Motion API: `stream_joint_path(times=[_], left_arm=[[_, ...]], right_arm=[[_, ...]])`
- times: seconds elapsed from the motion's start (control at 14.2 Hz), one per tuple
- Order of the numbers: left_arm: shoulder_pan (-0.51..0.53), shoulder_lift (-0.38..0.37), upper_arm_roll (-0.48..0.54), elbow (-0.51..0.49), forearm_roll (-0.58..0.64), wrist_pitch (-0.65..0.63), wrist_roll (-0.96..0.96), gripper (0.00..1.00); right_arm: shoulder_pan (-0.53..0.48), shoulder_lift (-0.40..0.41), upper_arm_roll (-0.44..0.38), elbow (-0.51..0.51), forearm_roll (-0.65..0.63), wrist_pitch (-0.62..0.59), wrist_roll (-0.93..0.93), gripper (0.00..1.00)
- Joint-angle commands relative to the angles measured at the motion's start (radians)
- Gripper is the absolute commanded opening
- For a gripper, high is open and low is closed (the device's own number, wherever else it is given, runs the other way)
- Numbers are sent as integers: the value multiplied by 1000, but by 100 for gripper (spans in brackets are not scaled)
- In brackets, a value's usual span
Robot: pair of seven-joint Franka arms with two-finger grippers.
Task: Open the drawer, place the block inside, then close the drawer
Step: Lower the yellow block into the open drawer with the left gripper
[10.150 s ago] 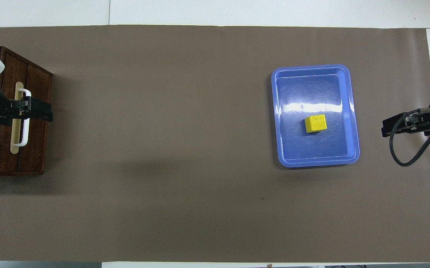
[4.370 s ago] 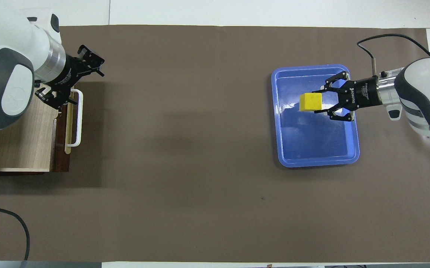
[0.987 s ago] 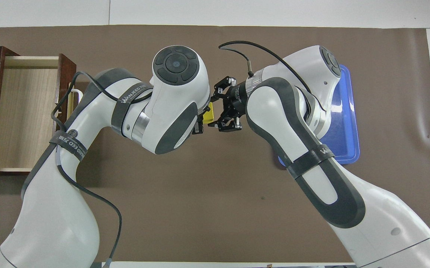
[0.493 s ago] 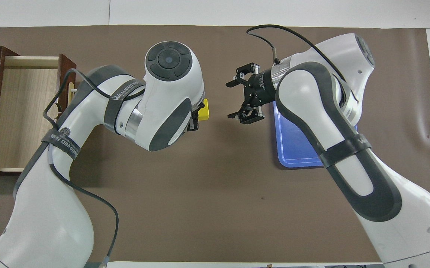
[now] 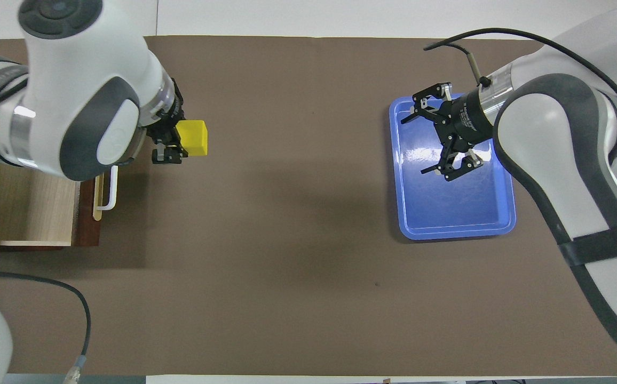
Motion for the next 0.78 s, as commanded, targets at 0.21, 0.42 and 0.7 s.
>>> stream_joint_path(times=[0.21,0.42,0.7], left_arm=[[249,-18,-12,-14,-11,-3,371,0],[355,-47,-14,-87,-57,90,477,0],[394,-122,-6,-298,-56,257,534,0]], right_arm=[[-68,-165,8,-14,-307,-147,-513,100],[-71,-221,8,-17,-428,-203,-764,100],[-112,-242,8,-27,-482,-206,-1085,100]])
